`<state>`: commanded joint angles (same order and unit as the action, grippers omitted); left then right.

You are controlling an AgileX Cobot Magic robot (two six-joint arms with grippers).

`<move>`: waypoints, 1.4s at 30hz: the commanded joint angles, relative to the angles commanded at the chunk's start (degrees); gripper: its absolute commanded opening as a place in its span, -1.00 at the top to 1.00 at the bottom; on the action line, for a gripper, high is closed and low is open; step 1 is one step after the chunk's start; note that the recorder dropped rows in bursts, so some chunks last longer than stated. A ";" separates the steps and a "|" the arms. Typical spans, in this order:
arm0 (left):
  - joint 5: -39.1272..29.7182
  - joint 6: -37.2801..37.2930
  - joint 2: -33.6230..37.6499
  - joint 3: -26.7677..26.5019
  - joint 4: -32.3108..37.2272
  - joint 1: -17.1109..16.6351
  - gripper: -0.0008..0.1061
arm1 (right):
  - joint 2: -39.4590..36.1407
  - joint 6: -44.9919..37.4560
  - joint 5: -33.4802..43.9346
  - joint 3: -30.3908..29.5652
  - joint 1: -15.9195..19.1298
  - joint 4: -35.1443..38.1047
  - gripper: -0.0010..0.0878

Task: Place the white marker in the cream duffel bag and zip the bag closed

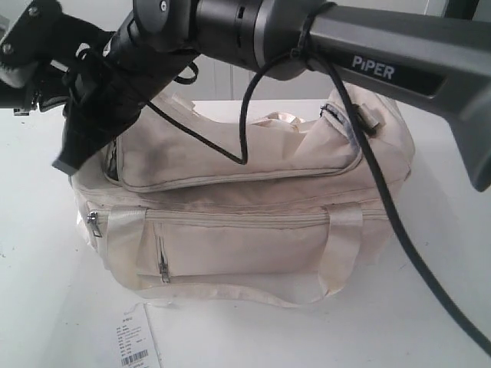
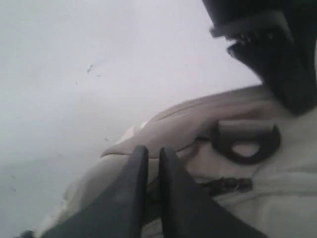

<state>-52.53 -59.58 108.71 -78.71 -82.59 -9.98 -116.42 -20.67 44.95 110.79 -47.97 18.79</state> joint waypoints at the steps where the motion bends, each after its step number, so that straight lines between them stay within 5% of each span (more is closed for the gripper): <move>1: 0.00 0.00 0.00 0.00 0.00 0.00 0.99 | -0.11 0.89 0.88 0.00 0.00 0.33 0.45; 11: -0.13 0.00 0.00 0.00 0.00 0.00 0.99 | -3.72 17.34 4.21 0.00 1.32 -4.19 0.33; 15: -0.13 0.00 0.00 0.00 0.00 0.00 0.99 | -3.94 19.84 1.76 0.00 3.05 -6.88 -0.08; 19: -0.13 0.00 0.00 0.00 0.00 0.00 0.99 | -4.48 22.19 -4.17 0.00 3.31 -2.74 -0.09; 24: -0.03 -0.41 0.00 0.00 0.00 0.00 0.99 | -4.31 19.31 -1.49 0.00 3.31 5.23 -0.09; 34: -0.60 -0.41 0.00 0.00 0.01 0.00 0.99 | -8.47 19.31 -5.99 0.00 4.14 2.24 -0.08; 36: -0.60 -0.41 0.00 0.00 0.01 0.00 0.99 | -8.51 19.31 -8.02 0.00 4.14 2.34 -0.02; 38: -0.60 -0.41 0.00 0.00 0.01 0.00 0.99 | -8.39 19.31 -8.98 0.00 4.14 2.47 0.27; 41: -0.60 -0.41 0.00 0.00 0.01 0.00 0.99 | -7.76 17.04 -7.66 0.00 4.14 2.56 0.99; 42: -0.60 -0.41 0.00 0.00 0.01 0.00 0.99 | -7.63 16.54 -6.97 0.00 4.14 2.61 0.97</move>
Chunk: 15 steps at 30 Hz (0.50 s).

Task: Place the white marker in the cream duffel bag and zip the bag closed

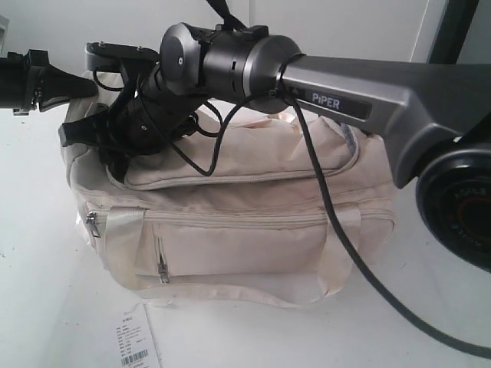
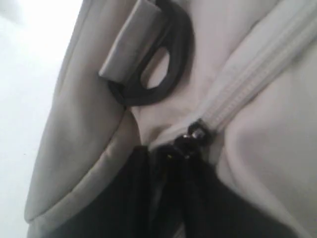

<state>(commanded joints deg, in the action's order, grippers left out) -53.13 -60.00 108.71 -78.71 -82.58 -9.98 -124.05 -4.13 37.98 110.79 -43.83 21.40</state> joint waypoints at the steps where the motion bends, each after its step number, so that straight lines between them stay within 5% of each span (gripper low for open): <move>1: 0.00 0.00 0.00 0.00 0.00 0.00 0.99 | 0.44 -0.73 1.17 0.00 0.00 0.00 0.98; 15: 0.00 0.00 0.00 0.00 0.00 0.00 0.99 | 5.64 -4.85 8.88 0.00 0.00 0.90 0.98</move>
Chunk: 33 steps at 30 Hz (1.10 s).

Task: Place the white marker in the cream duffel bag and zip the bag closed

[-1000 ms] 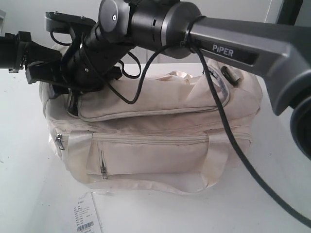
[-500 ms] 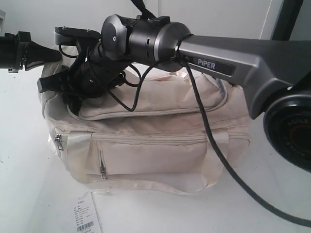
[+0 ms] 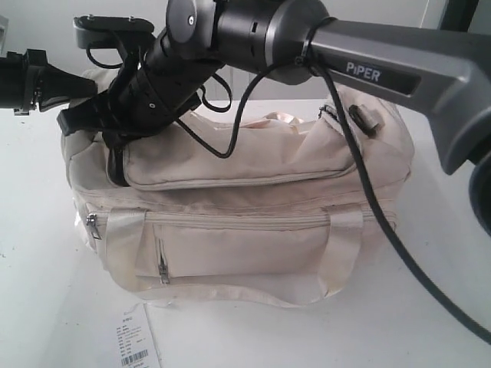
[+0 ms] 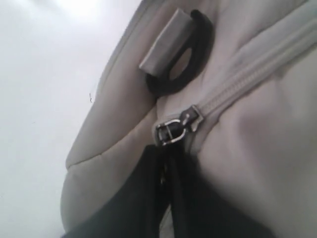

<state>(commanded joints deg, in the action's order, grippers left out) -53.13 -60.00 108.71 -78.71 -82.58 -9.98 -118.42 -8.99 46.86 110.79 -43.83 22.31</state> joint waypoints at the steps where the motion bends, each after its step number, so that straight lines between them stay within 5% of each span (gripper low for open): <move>1: 0.00 0.00 0.00 0.00 0.00 0.00 0.99 | 0.00 0.00 0.61 0.00 0.00 1.14 0.98; 5: 0.01 -0.16 0.00 0.00 0.00 0.00 0.99 | 0.09 -2.01 3.26 0.00 0.00 4.88 0.98; 16: 0.77 -0.14 0.00 0.00 0.11 0.00 0.99 | 1.15 -2.92 10.69 0.00 0.93 0.00 0.98; 33: 0.27 1.38 0.00 0.00 -1.82 0.00 0.99 | 1.41 -7.52 13.77 -0.10 1.07 11.39 0.98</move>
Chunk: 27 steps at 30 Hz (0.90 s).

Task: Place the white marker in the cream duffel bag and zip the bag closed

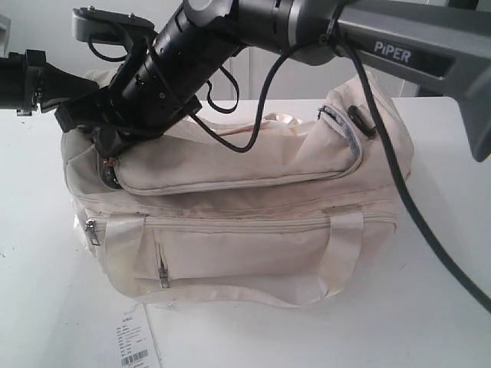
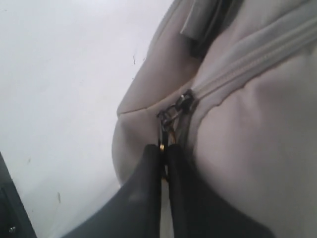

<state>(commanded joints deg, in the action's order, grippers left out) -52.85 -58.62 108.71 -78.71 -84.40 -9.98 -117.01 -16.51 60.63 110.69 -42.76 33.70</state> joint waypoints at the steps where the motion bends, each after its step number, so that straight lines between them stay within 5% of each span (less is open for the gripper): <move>1: -0.71 0.00 0.00 0.00 -0.50 0.00 0.99 | -0.16 0.00 0.55 0.00 0.00 -0.11 0.98; 22: 0.36 0.30 0.00 0.00 -1.23 -1.28 0.99 | -0.25 -1.43 8.38 0.00 0.00 0.71 0.98; 27: 2.07 0.30 0.00 0.00 -1.23 -1.28 0.99 | -0.14 -4.26 9.21 0.00 0.00 5.88 0.98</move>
<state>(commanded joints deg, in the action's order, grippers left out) -50.78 -58.31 108.71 -78.71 -85.62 -11.27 -117.14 -20.76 69.84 110.69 -42.76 39.57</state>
